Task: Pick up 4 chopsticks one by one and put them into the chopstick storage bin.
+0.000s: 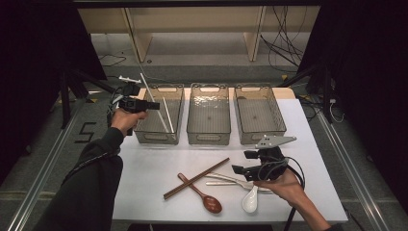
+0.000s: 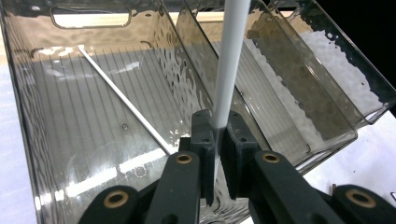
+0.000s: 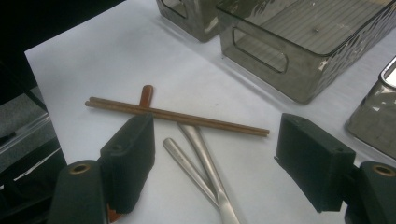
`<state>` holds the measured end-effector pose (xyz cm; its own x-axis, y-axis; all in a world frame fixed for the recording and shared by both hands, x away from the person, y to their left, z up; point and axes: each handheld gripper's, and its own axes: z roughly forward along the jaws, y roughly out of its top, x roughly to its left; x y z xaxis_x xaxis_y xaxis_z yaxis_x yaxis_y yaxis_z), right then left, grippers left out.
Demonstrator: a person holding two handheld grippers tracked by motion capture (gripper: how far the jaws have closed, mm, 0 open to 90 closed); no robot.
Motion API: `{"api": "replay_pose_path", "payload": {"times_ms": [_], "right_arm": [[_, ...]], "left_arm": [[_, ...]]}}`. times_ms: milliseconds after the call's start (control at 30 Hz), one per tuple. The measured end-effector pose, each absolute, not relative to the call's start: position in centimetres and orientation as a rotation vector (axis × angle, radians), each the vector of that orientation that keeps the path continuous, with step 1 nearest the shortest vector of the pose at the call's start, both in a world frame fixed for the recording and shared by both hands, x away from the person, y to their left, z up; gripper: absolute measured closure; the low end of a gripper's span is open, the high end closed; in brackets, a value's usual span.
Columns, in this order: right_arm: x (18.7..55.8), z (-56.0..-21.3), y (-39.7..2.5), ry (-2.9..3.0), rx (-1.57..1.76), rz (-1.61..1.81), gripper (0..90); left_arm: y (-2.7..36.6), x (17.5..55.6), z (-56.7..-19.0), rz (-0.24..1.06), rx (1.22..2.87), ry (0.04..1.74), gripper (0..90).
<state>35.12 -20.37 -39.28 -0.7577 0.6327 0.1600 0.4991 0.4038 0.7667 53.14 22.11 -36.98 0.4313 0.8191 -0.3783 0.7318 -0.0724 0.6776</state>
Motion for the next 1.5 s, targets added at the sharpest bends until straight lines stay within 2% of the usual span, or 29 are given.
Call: {"api": "replay_pose_path", "payload": {"times_ms": [667, 1000, 1300, 1500], "right_arm": [[35.1, -39.3, -20.3, 2.502, 1.011, 1.277, 29.0], [35.1, -39.3, -20.3, 2.505, 1.006, 1.275, 29.0], [35.1, -39.3, -20.3, 2.505, 1.010, 1.276, 29.2], [35.1, -39.3, -20.3, 2.505, 1.010, 1.275, 29.3]], "left_arm": [[21.9, 53.6, -38.7, 0.107, 1.845, 1.361, 82.8], [21.5, 54.1, -39.4, 0.136, 1.849, 1.394, 81.6], [21.3, 54.3, -39.9, 0.171, 1.842, 1.423, 74.9], [21.2, 53.6, -39.3, 0.181, 1.845, 1.400, 60.6]]}}
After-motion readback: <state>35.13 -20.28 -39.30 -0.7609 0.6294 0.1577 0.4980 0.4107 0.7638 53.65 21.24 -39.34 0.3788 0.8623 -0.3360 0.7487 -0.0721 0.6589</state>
